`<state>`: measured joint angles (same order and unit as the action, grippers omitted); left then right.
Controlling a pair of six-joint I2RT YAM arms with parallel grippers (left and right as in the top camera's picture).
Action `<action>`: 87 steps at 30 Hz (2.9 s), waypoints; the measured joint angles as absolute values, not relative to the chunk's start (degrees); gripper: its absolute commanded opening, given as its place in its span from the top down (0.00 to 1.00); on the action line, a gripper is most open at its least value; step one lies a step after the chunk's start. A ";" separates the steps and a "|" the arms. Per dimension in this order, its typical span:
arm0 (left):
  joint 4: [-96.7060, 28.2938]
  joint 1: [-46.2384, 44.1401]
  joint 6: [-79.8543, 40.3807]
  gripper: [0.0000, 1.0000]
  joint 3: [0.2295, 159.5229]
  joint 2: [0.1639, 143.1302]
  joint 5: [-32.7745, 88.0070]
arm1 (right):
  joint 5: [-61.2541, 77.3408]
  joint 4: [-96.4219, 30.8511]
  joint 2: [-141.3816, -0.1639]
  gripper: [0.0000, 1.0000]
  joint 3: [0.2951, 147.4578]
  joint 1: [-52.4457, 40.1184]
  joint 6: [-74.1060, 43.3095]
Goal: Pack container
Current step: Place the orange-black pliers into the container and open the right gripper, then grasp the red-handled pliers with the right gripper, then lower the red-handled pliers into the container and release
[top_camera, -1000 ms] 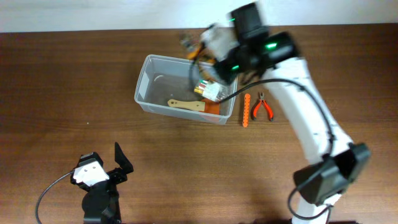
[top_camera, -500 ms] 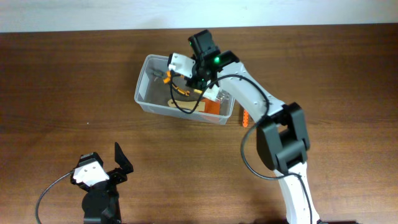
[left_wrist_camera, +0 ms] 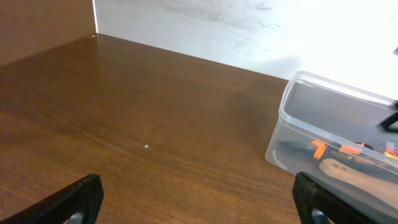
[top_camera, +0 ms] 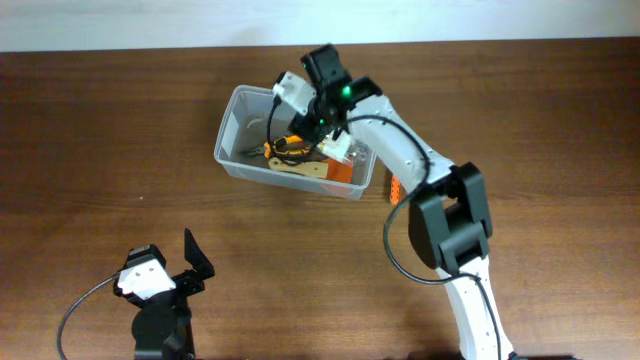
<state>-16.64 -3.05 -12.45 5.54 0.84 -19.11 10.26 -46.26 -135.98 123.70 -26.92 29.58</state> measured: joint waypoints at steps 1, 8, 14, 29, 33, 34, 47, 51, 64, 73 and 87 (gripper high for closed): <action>-16.64 -3.05 -12.45 0.01 5.54 0.84 -19.11 | 10.22 -49.25 -135.02 0.23 125.49 -26.52 27.70; -16.64 -3.05 -12.45 0.01 5.54 0.84 -19.11 | 10.22 -66.59 -121.40 0.27 136.94 -16.43 16.71; -16.67 -3.05 -12.45 0.01 5.54 0.84 -19.11 | 9.85 -77.25 -118.54 0.34 135.57 -1.02 4.75; -16.67 -3.05 -12.45 0.01 5.54 0.84 -19.11 | 10.66 -68.27 -123.98 0.47 99.07 1.83 -2.98; -16.64 -3.05 -12.45 0.01 5.54 0.84 -19.11 | 10.37 -65.45 -123.98 0.48 93.84 1.83 -2.81; -16.64 -3.05 -12.45 0.01 5.54 0.84 -19.11 | 10.00 -64.16 -123.98 0.48 92.58 1.83 -2.79; -16.67 -3.05 -12.45 0.01 5.54 0.84 -19.11 | 7.62 -56.25 -121.75 0.86 85.80 1.89 -2.70; -16.64 -3.05 -12.45 0.01 5.54 0.84 -19.11 | 7.38 -55.94 -121.75 0.93 85.69 1.89 -2.70; -16.67 -3.05 -12.45 0.01 5.54 0.84 -19.11 | 7.35 -57.82 -121.64 0.96 86.56 1.89 -2.57; -16.64 -3.05 -12.45 0.01 5.54 0.84 -19.11 | 7.14 -64.86 -113.45 0.96 104.16 0.19 -2.59; -16.64 -3.05 -12.45 0.01 5.54 0.84 -19.11 | 7.16 -56.53 -107.87 0.96 112.03 -26.17 19.42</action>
<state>-16.64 -3.05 -12.45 5.54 0.84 -19.11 7.16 -56.53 -107.87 112.03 -26.17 19.42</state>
